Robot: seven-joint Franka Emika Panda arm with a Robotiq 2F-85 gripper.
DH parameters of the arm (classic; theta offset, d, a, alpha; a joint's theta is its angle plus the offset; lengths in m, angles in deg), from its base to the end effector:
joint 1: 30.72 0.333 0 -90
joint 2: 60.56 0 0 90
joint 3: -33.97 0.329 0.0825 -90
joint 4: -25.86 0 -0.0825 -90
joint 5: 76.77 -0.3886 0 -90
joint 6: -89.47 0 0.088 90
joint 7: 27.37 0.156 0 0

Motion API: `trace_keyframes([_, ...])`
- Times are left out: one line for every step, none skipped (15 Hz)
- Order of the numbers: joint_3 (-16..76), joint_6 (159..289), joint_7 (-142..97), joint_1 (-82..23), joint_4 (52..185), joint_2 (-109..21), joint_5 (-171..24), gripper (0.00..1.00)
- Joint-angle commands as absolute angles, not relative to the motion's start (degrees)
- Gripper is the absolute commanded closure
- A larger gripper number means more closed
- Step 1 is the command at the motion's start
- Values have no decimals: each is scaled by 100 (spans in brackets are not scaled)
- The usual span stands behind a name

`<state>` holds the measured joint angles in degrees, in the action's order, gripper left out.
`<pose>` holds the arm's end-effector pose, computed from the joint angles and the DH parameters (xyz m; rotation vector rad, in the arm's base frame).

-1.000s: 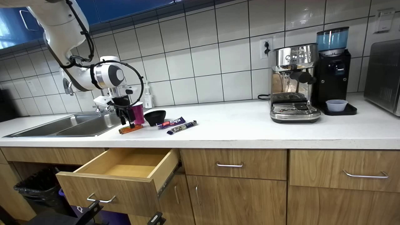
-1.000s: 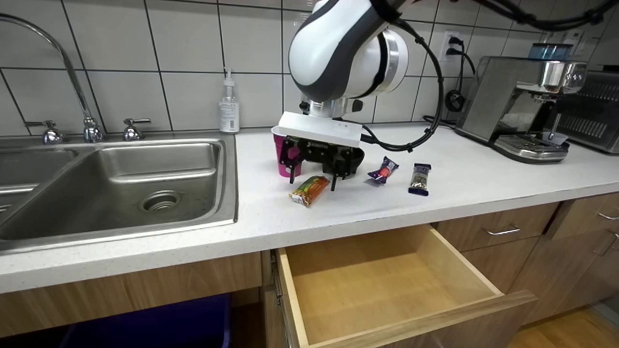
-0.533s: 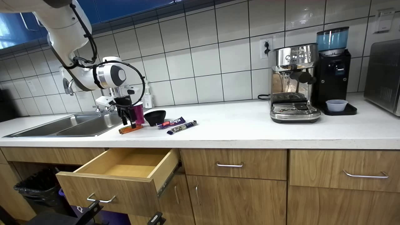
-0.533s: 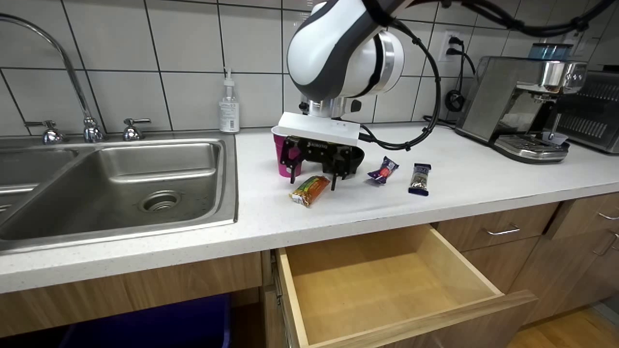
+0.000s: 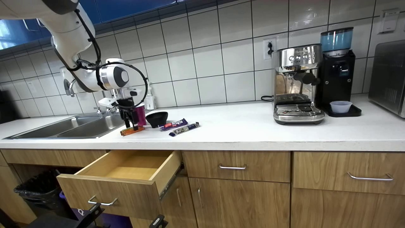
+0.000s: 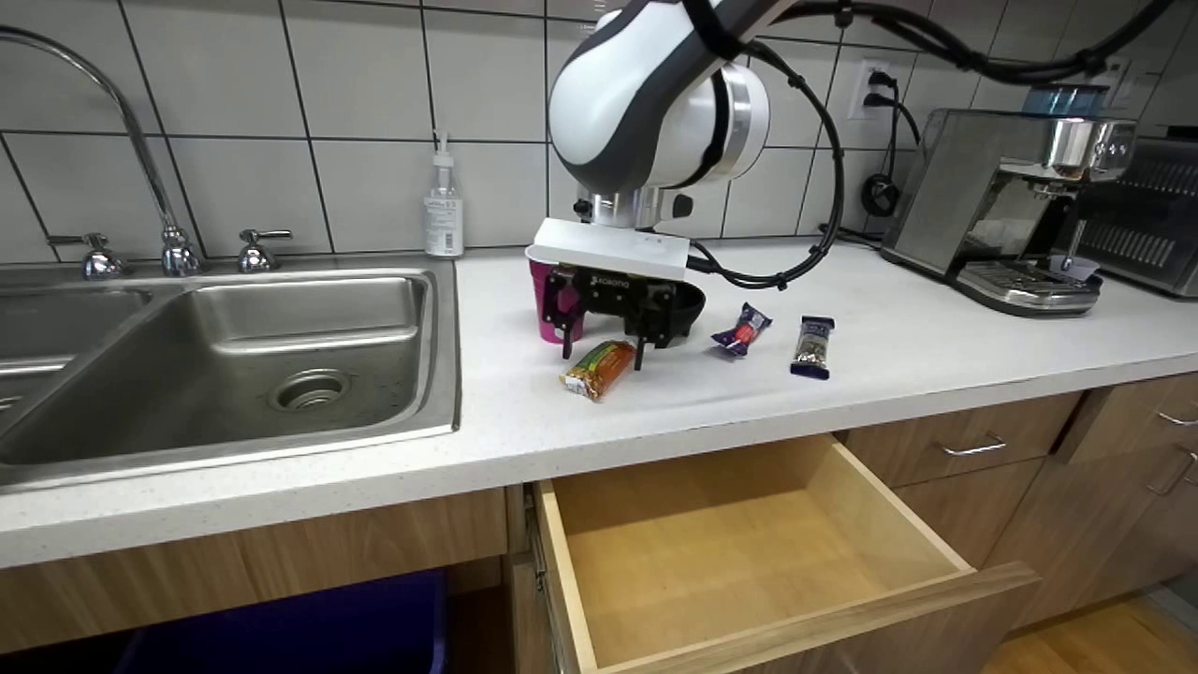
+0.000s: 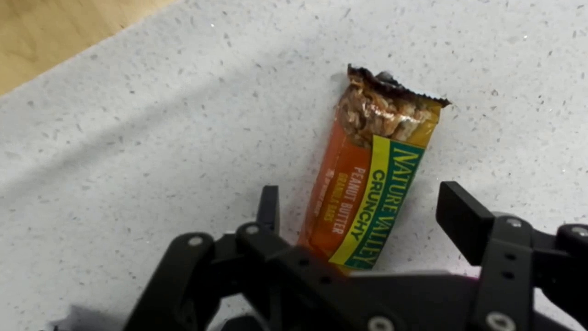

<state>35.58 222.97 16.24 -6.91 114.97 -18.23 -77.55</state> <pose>0.6528 0.3085 0.1728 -3.0541 0.5154 -0.0209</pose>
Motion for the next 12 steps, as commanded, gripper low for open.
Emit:
trace_keyframes([3662,21977,1531,-805,11110,-1636,-7830,42])
trace_keyframes([3665,21966,1523,-806,11077,-1615,-7831,51])
trace_keyframes([3663,21948,1524,-804,11050,-1596,-7829,58])
trace_keyframes([3667,21933,1517,-808,11019,-1573,-7833,66])
trace_keyframes([3667,21912,1516,-808,10985,-1551,-7833,73])
trace_keyframes([3669,21898,1513,-809,10957,-1534,-7836,82])
trace_keyframes([3678,21899,1498,-811,10953,-1536,-7839,83])
trace_keyframes([3679,21911,1495,-795,10976,-1565,-7823,83])
trace_keyframes([3688,21927,1473,-786,11004,-1597,-7814,83])
trace_keyframes([3700,21955,1448,-768,11073,-1666,-7796,83])
trace_keyframes([3712,21983,1433,-745,11135,-1729,-7779,83])
trace_keyframes([3740,21995,1398,-741,11172,-1764,-7782,83])
